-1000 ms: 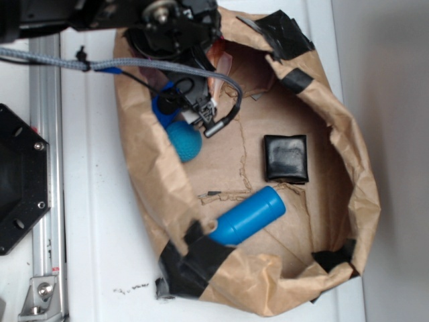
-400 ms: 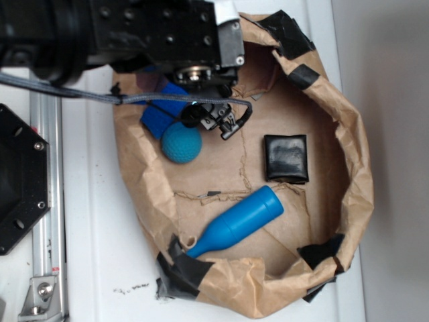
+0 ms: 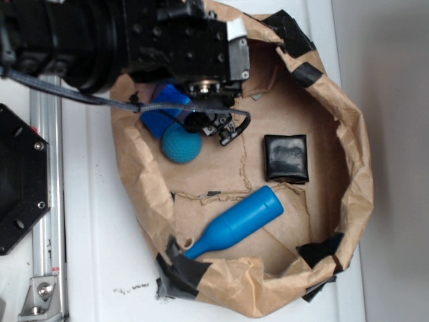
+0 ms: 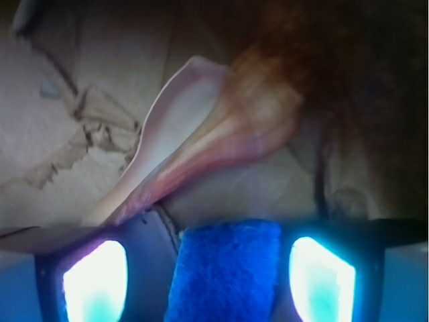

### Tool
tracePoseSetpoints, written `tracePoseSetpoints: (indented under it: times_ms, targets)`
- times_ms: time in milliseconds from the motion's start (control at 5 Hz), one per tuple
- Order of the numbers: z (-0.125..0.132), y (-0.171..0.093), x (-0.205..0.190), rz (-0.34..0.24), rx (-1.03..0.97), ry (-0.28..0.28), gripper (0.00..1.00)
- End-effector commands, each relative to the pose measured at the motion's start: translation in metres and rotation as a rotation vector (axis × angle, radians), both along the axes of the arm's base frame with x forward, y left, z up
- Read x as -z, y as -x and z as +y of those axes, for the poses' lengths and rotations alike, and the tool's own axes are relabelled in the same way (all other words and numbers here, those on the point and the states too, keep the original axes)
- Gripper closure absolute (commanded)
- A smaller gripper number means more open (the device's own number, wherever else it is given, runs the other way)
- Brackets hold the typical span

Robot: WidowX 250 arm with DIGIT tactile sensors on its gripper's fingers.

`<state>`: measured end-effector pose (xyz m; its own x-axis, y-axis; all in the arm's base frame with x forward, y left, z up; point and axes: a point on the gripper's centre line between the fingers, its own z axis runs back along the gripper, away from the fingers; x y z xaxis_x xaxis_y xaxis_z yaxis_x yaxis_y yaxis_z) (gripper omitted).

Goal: Grab the blue sponge.

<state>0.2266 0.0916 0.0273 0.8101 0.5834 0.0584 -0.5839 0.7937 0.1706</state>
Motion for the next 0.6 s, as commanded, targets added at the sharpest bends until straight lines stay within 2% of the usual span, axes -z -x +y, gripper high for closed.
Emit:
tracePoseSetpoints:
  times_ms: [0, 200, 400]
  targets:
    - [0.0014, 0.0081, 0.0282, -0.065, 0.236, 0.19, 0.0]
    - [-0.0015, 0.0083, 0.0273, -0.083, 0.251, 0.196, 0.45]
    - [-0.004, 0.0084, 0.0269, -0.073, 0.263, 0.153, 1.0]
